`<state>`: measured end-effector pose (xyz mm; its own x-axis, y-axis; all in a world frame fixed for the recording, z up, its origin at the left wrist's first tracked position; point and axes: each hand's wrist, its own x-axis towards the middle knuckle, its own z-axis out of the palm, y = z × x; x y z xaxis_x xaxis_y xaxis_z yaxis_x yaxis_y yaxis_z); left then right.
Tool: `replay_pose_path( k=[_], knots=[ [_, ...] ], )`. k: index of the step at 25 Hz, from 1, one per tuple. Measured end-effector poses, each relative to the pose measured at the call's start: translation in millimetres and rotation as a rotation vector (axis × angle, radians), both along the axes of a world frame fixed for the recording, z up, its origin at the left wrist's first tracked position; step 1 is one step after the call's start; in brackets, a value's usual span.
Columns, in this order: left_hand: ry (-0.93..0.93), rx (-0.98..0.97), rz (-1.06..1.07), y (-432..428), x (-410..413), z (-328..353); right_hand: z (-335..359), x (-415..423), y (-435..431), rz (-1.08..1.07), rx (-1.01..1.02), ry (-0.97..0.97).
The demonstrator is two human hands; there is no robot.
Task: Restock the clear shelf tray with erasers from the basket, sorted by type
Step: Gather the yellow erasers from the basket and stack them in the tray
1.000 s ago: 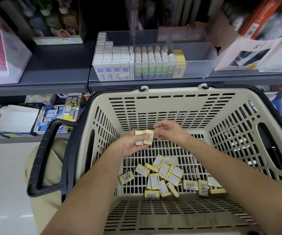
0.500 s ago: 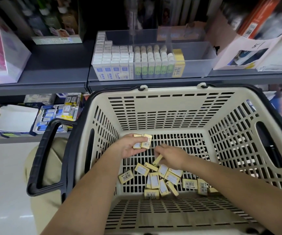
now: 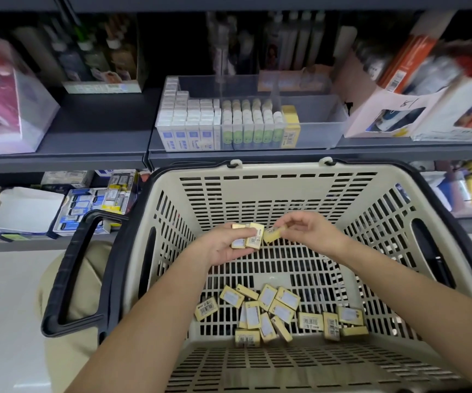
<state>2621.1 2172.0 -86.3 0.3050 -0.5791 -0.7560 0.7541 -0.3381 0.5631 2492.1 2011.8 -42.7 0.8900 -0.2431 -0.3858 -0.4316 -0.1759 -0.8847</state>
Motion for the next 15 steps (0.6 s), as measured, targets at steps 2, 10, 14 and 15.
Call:
replay_pose_path(
  k=[2,10,14,15],
  knots=[
    [-0.030,-0.046,-0.011,-5,1,10,7,-4,-7,-0.059,0.029,0.020],
    [-0.201,-0.138,-0.013,-19,0,43,28,-1,-20,-0.079,0.257,-0.008],
    [-0.358,-0.141,-0.019,-23,4,70,45,9,-30,-0.026,-0.068,-0.097],
    [-0.398,-0.160,-0.035,-25,7,79,54,14,-36,-0.036,-0.115,-0.127]
  ],
)
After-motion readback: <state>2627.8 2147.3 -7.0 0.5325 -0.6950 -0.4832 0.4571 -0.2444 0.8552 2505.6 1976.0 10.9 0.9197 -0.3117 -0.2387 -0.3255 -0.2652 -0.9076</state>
